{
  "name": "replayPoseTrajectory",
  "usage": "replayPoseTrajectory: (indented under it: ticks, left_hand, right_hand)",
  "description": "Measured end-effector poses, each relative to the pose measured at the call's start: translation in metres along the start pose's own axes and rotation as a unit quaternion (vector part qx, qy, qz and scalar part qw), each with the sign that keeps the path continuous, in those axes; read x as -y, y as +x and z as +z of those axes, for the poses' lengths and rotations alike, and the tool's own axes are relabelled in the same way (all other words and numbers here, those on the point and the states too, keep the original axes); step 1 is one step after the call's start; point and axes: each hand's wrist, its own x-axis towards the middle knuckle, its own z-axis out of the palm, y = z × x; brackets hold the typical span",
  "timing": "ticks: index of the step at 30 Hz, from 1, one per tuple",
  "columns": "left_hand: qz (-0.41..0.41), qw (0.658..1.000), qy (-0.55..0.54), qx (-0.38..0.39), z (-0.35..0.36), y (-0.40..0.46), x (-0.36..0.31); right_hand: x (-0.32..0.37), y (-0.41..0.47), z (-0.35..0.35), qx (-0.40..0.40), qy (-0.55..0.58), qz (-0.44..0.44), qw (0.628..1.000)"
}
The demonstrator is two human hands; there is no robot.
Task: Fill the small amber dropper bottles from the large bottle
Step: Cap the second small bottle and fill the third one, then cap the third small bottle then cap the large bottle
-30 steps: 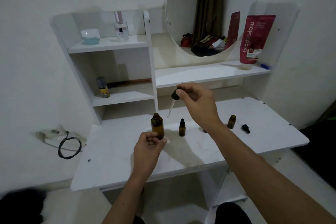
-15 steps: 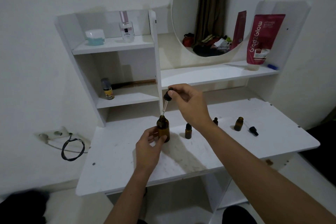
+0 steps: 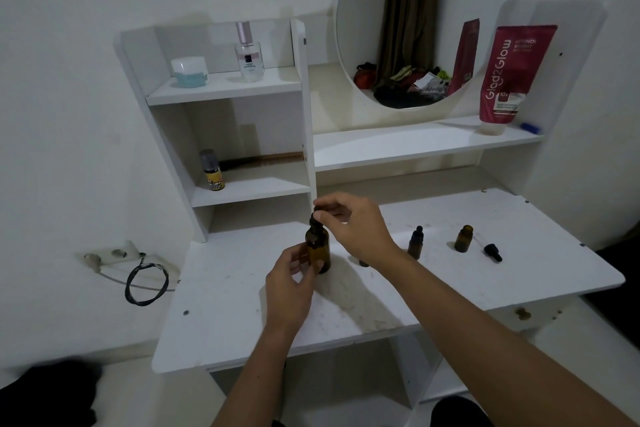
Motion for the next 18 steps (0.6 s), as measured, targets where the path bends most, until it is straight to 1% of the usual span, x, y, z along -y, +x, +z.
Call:
replayPoseTrajectory:
  ticks: [3, 11, 15, 18]
  left_hand:
    - [-0.003, 1.0, 0.007, -0.003, 0.001, 0.0, 0.001]
    - [-0.011, 1.0, 0.02, -0.005, 0.001, 0.0, -0.002]
    - [-0.012, 1.0, 0.011, -0.004, 0.001, -0.002, -0.002]
    - [-0.026, 1.0, 0.002, -0.013, 0.0, -0.007, -0.006]
  right_hand:
    - [-0.003, -0.003, 0.002, 0.004, -0.016, 0.002, 1.0]
    - [-0.002, -0.007, 0.002, 0.007, -0.017, -0.01, 1.0]
    - [-0.001, -0.015, -0.009, -0.027, -0.01, -0.037, 0.999]
    - [-0.005, -0.028, -0.03, -0.061, -0.006, -0.049, 0.997]
